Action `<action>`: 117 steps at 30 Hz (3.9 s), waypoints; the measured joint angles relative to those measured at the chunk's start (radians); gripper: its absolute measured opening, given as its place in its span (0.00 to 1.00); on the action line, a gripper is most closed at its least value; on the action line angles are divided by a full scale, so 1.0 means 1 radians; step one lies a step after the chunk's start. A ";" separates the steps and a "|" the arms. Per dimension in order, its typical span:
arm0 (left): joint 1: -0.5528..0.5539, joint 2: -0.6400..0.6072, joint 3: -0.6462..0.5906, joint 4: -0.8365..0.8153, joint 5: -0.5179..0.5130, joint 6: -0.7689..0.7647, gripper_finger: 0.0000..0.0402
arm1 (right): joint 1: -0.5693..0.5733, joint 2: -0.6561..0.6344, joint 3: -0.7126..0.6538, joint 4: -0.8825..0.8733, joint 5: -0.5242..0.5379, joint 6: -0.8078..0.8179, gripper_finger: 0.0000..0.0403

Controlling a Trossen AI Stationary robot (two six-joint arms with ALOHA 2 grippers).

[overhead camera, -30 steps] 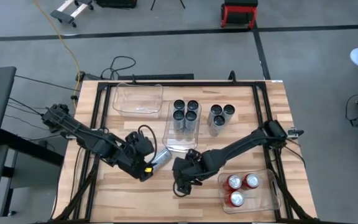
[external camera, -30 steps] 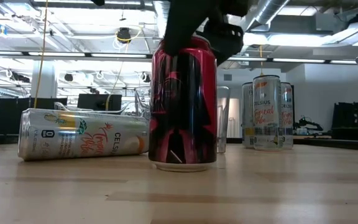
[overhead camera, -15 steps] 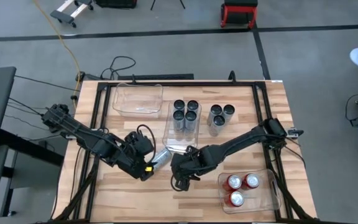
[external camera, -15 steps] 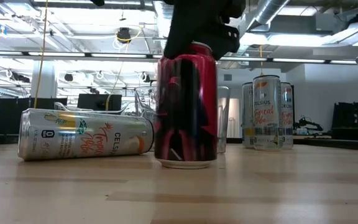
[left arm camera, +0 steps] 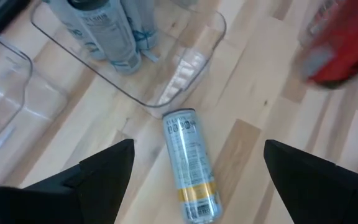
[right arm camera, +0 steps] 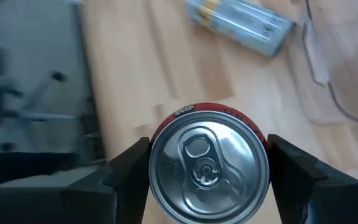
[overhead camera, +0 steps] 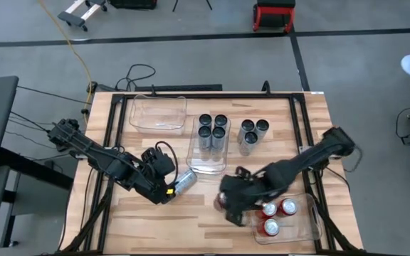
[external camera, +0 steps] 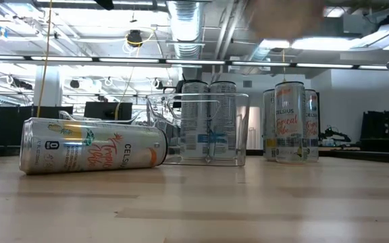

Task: Sort soda cans
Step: Put the red soda can into the bottom transparent bin, then put the white yellow soda can into the top transparent bin

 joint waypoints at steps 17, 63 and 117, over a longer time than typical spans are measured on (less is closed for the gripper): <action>0.048 0.000 0.000 0.007 -0.011 0.008 0.88 | 0.401 -0.342 0.003 -0.219 -0.020 0.394 0.65; 0.107 0.000 0.000 0.008 -0.029 -0.061 0.88 | 0.768 -0.089 -0.001 -0.538 0.176 1.025 0.62; 0.138 -0.002 -0.064 0.021 0.105 0.176 0.88 | 0.670 -0.157 -0.260 -0.192 0.380 1.173 0.97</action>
